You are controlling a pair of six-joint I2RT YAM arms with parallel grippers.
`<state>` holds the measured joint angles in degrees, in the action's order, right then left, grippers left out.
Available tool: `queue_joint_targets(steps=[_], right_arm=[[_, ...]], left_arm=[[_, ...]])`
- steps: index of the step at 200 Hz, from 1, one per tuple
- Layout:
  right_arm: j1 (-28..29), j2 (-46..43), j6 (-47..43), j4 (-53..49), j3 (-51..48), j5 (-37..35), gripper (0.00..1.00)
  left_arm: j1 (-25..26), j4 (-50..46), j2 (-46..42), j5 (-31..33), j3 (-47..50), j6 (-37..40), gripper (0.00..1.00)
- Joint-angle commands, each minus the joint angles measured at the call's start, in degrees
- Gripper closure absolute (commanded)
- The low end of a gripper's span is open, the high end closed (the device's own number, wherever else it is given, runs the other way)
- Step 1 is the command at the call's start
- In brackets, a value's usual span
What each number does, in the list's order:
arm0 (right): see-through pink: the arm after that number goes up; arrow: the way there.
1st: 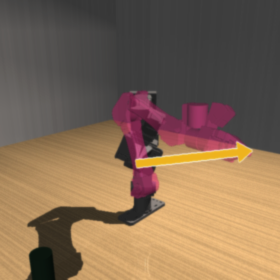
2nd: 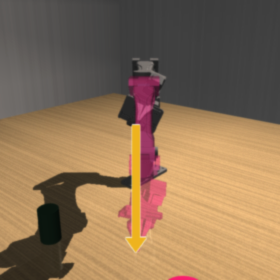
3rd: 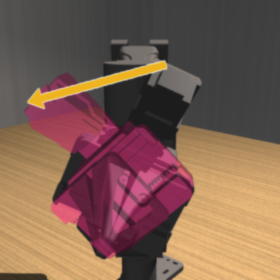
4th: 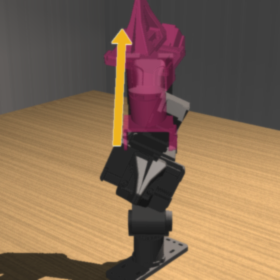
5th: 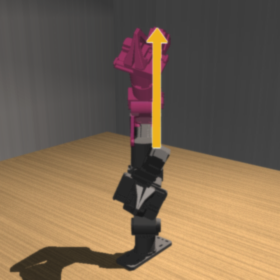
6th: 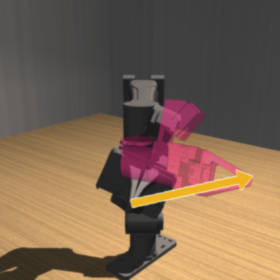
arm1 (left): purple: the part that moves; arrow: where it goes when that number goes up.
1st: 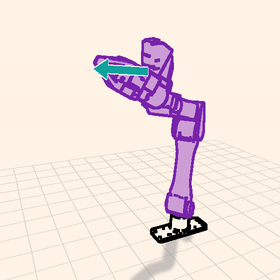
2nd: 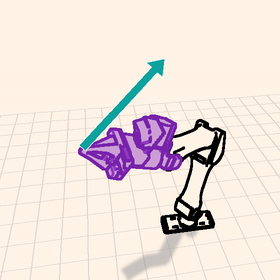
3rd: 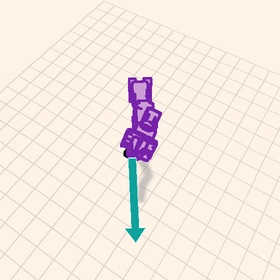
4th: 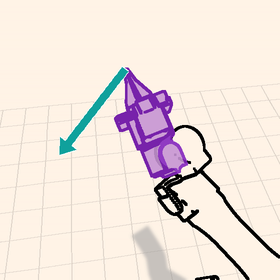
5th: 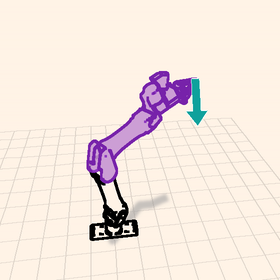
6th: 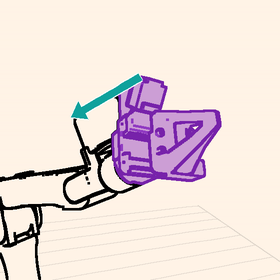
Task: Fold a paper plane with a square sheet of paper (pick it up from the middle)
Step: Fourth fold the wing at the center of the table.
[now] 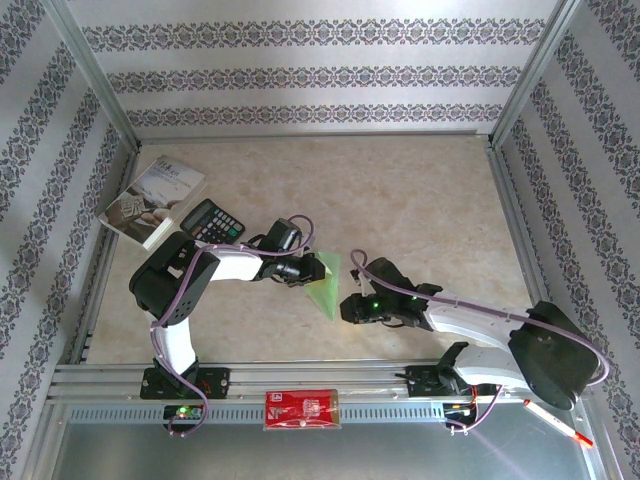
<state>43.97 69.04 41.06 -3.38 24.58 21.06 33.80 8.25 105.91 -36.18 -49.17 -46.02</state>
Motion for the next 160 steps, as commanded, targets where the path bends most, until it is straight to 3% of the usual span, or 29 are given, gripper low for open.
queue_joint_targets(steps=[1, 64, 104, 160], right_arm=[[-0.63, 0.56, 0.69, 1.4, 2.02, -2.26, 0.78], [-0.33, 11.41, 2.18, 8.09, 7.94, -2.76, 0.7], [-0.27, 16.7, 2.77, 10.61, 8.85, -3.2, 0.69], [-0.88, 18.2, 4.82, 13.11, 7.35, -4.19, 0.88]], left_arm=[[0.39, -6.08, 4.09, 6.93, 1.96, 1.68, 0.83], [0.48, -5.81, 3.58, 6.31, 1.64, 1.2, 0.81], [0.48, -5.93, 3.17, 5.82, 1.44, 1.0, 0.81], [0.49, -6.45, 1.85, 5.42, 0.87, 0.84, 0.79]])
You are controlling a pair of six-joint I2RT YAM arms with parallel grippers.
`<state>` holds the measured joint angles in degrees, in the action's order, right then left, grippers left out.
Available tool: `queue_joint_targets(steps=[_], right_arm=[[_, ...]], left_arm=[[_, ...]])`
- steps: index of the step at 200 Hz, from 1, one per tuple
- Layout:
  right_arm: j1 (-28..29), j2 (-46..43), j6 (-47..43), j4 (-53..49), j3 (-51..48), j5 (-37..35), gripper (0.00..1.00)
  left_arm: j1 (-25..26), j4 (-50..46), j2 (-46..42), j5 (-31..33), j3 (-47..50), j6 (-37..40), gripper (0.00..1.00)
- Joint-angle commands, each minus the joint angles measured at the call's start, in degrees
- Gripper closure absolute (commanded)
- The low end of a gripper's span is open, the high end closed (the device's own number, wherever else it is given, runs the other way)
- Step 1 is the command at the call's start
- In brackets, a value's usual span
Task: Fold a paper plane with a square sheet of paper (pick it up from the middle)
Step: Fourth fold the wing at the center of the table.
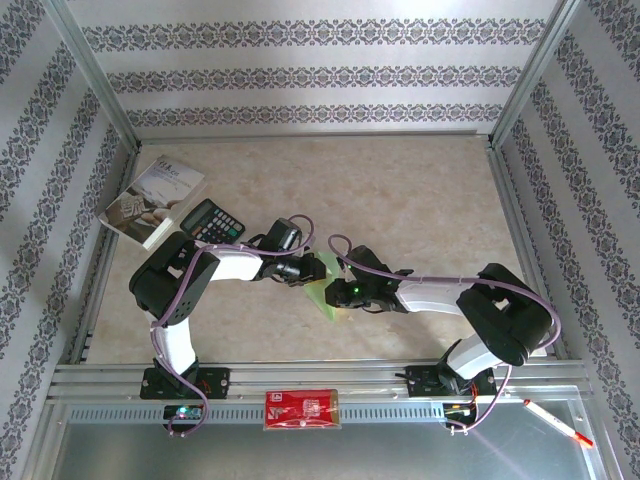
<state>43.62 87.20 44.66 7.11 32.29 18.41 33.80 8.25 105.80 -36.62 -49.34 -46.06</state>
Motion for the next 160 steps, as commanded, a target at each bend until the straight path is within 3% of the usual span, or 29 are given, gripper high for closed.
queue_joint_targets(steps=[1, 86, 160], right_arm=[[-0.54, 0.01, 1.3, 2.67, -0.42, -1.54, 0.88], [-2.71, -2.29, 1.12, 5.56, -6.79, 1.56, 0.93], [-3.42, -1.47, 4.52, 14.21, -10.88, 2.58, 0.93]], left_arm=[[0.48, -6.47, 1.91, 5.86, 1.02, 0.84, 0.79], [0.48, -4.98, -5.28, 3.31, 1.34, -1.33, 0.62], [0.39, -7.78, -7.12, 4.25, 1.21, 0.11, 0.65]])
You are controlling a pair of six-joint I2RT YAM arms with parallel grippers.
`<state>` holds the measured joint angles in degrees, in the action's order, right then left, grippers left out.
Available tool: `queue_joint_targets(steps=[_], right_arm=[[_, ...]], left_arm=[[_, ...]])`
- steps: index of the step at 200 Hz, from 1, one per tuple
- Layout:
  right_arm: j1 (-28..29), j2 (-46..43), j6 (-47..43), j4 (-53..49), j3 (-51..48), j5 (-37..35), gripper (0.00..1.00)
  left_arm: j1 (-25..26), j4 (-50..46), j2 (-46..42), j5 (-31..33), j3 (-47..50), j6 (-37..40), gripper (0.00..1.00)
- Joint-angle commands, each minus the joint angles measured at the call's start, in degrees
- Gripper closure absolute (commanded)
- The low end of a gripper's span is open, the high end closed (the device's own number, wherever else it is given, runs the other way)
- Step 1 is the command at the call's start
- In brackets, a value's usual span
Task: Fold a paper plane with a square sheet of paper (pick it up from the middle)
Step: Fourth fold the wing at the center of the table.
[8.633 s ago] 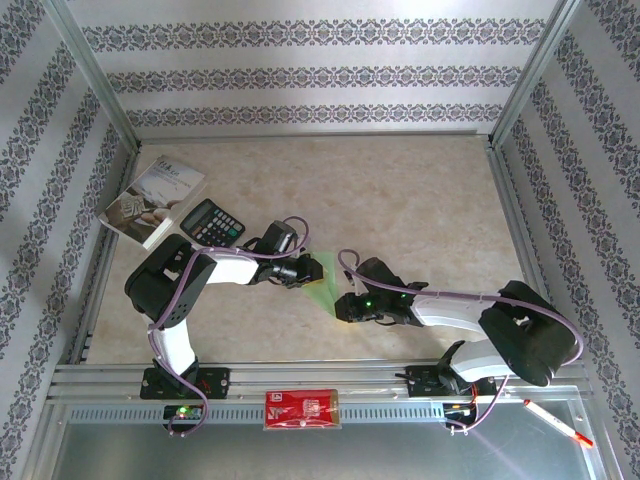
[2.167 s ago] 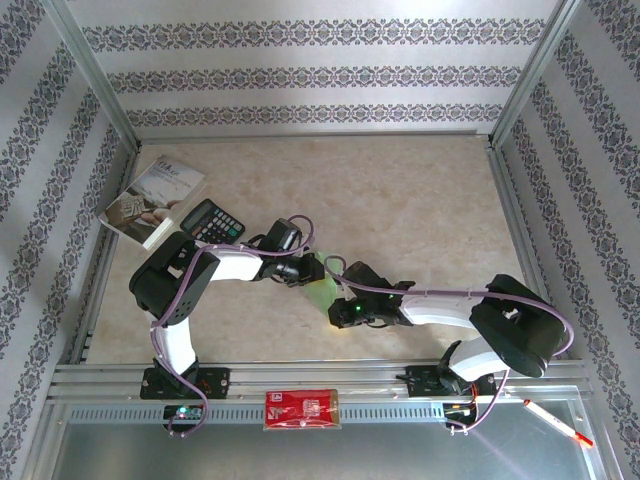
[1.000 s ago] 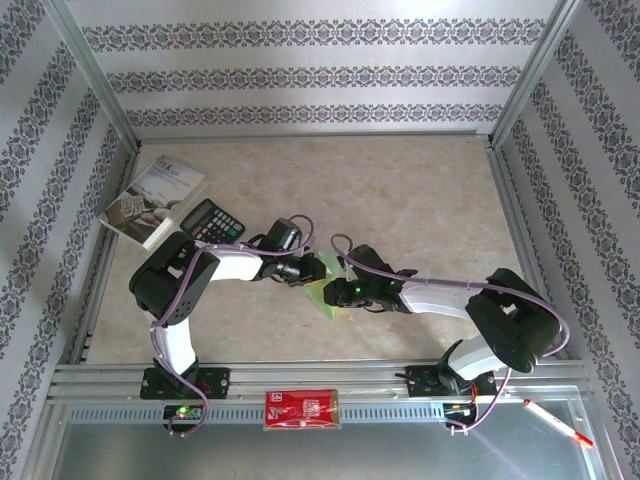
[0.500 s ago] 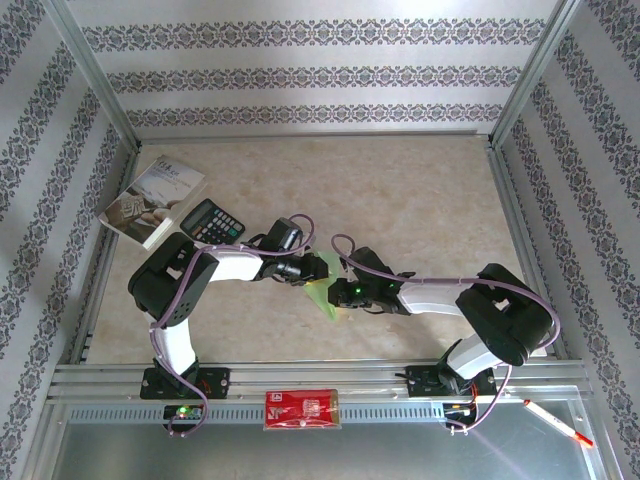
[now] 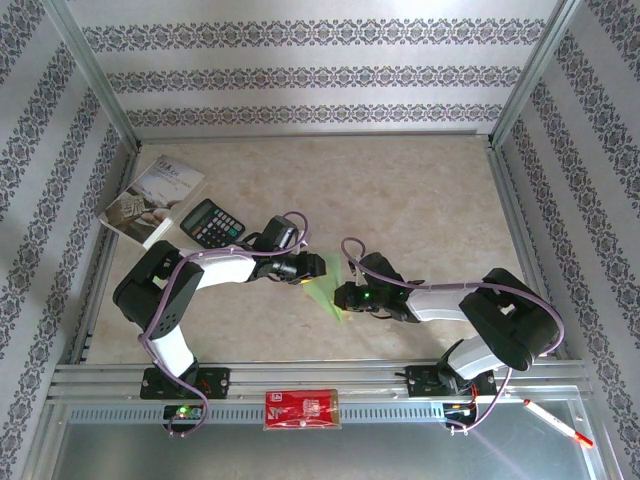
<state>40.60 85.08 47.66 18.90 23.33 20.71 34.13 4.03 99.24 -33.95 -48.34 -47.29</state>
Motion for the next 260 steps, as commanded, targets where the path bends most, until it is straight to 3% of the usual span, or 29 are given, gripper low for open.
queue_joint_targets(steps=[1, 50, 181, 215, 260], right_arm=[[-0.42, 0.63, 1.59, 2.53, -1.99, 0.25, 0.93], [-0.47, 1.42, 2.79, 6.13, -3.29, 0.47, 0.93], [-1.22, 2.53, 0.86, 4.74, -3.13, 2.49, 0.88], [-2.04, 2.05, 1.28, 5.03, -3.11, 2.86, 0.9], [-2.18, -1.26, 3.77, 7.08, -5.08, 0.15, 0.94]], left_arm=[[0.06, -3.58, -0.55, 1.68, 0.14, 1.33, 0.65], [-1.06, -5.06, 0.0, 4.2, -0.17, 2.62, 0.73], [0.04, -2.74, 6.43, 0.56, -5.12, 3.17, 0.83], [0.15, -2.35, 6.38, 1.35, -4.35, 2.9, 0.83], [0.15, -0.16, 6.05, 2.07, -1.38, 1.54, 0.76]])
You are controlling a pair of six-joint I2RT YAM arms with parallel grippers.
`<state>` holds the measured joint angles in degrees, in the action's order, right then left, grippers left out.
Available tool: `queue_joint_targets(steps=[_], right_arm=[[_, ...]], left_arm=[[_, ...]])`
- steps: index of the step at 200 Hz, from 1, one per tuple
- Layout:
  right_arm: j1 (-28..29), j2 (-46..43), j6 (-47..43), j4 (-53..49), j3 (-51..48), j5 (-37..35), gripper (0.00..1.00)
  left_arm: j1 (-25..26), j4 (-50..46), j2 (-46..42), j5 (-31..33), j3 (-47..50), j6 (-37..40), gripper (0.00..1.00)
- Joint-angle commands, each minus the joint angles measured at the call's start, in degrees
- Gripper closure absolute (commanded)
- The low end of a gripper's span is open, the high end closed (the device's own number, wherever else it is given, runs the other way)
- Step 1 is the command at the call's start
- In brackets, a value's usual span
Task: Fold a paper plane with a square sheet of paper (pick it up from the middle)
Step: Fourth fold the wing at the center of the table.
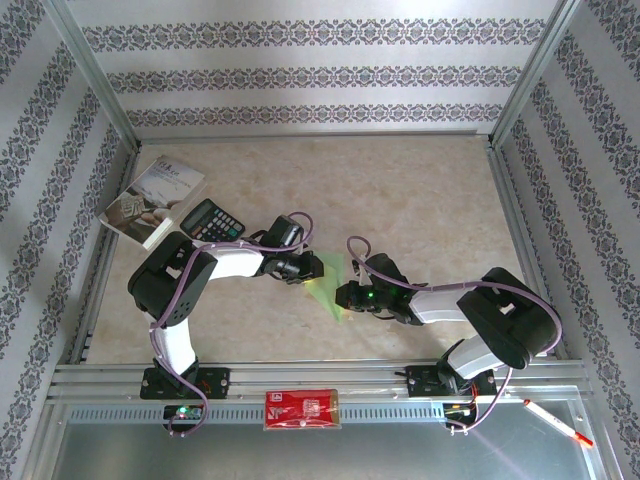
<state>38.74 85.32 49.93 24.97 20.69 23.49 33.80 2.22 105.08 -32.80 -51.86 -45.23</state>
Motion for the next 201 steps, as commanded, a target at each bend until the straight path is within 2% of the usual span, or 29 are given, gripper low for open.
queue_joint_targets(steps=[1, 33, 137, 201], right_arm=[[-0.33, -1.53, 1.53, 1.02, -2.47, -2.73, 0.94], [-0.19, -2.04, 2.73, 2.89, -3.67, -3.9, 0.96], [0.96, -1.32, 4.54, 5.59, -5.59, -6.17, 0.97], [1.93, -0.9, 5.62, 6.93, -6.8, -8.12, 0.98]], left_arm=[[0.48, 1.74, 0.21, 0.86, 2.21, -0.62, 0.76], [0.48, 3.29, -0.47, 0.64, 4.21, -1.81, 0.71], [0.47, 6.87, -3.37, -1.22, 4.66, -3.17, 0.68], [0.56, 10.0, -2.79, -3.21, 2.45, -4.46, 0.79]])
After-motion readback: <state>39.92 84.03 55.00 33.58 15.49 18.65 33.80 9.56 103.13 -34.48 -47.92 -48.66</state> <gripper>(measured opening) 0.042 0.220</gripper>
